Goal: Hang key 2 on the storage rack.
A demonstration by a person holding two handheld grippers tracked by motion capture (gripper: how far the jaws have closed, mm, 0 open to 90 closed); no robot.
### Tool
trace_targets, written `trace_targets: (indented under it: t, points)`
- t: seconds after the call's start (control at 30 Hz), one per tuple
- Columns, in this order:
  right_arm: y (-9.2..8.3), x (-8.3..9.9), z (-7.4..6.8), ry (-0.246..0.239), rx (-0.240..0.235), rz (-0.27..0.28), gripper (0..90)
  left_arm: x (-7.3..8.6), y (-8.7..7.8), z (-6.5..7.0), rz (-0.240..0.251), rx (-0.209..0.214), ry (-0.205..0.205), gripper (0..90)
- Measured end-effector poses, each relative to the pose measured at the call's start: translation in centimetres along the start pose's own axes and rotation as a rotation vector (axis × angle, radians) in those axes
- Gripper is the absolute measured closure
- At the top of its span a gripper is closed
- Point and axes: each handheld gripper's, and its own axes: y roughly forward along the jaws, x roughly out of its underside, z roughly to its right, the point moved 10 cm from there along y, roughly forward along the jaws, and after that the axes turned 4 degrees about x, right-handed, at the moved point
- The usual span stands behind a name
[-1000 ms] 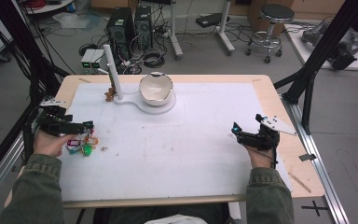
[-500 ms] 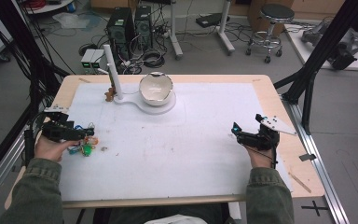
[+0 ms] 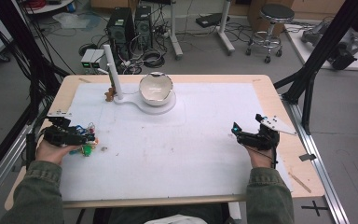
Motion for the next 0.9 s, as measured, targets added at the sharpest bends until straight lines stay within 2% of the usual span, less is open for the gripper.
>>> trace_targets:
  t: [0.2, 0.33, 0.57, 0.63, 0.7, 0.73, 0.8, 0.9]
  points:
    - [0.0, 0.0, 0.0, -0.001, -0.001, -0.003, 0.7, 0.7, 0.3, -0.3, -0.033, 0.001, 0.012, 13.9]
    - [0.0, 0.0, 0.0, -0.001, -0.001, -0.003, 0.7, 1.0, 0.5, -0.4, -0.035, -0.003, 0.006, 16.1]
    - [0.0, 0.0, 0.0, -0.001, -0.002, -0.003, 0.7, 1.8, 0.7, -0.5, -0.068, -0.012, 0.01, 19.3]
    - [0.0, 0.0, 0.0, 0.002, -0.001, -0.002, 0.7, 2.0, 0.8, -0.4, -0.071, -0.01, 0.006, 22.3]
    - [0.0, 0.0, 0.0, 0.002, -0.003, -0.003, 0.7, 2.1, 0.7, -0.4, -0.076, -0.001, 0.009, 30.3]
    - [0.0, 0.0, 0.0, 0.0, -0.003, -0.004, 0.7, 2.1, 0.7, -0.2, -0.077, 0.01, 0.009, 30.3]
    - [0.1, 0.1, 0.0, -0.003, -0.004, -0.006, 0.7, 2.2, 0.7, -0.1, -0.082, 0.018, 0.017, 36.0]
    - [0.1, 0.1, 0.0, -0.003, -0.004, -0.006, 0.7, 2.3, 0.8, 0.0, -0.088, 0.016, 0.02, 38.6]
